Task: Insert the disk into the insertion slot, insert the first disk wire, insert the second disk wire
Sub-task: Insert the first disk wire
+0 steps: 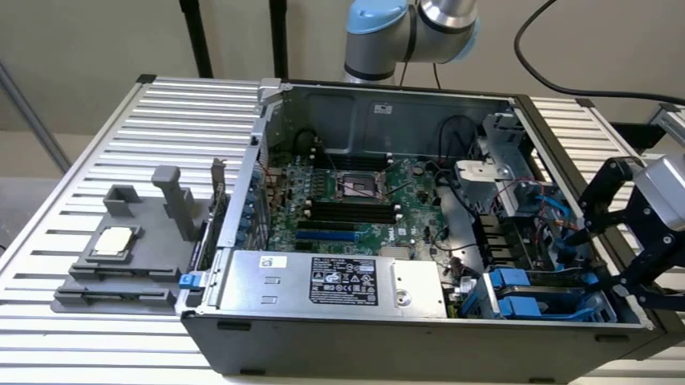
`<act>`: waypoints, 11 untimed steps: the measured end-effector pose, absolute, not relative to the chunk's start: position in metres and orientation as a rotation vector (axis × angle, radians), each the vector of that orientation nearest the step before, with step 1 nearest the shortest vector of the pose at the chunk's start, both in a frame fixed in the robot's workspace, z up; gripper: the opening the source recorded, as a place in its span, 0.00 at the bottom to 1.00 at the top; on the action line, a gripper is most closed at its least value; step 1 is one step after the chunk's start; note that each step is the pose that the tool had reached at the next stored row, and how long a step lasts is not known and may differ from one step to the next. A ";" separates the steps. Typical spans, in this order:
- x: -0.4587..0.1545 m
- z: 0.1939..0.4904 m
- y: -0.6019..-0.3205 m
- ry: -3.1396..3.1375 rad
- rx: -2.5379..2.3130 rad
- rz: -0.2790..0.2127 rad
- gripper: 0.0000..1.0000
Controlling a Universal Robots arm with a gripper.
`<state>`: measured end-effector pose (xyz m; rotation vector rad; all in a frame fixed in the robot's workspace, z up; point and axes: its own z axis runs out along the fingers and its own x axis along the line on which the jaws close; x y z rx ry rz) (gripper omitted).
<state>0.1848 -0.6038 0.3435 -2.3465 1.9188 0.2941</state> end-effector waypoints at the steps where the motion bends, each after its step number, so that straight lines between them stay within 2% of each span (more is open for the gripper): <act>1: 0.185 0.343 -0.604 1.914 -2.348 0.295 0.55; 2: 0.185 0.343 -0.604 1.909 -2.350 0.295 0.53; 3: 0.185 0.343 -0.605 1.904 -2.353 0.296 0.46; 5: 0.185 0.343 -0.605 1.897 -2.358 0.298 0.46; 6: 0.185 0.343 -0.606 1.893 -2.360 0.299 0.39; 11: 0.185 0.343 -0.607 1.874 -2.371 0.305 0.37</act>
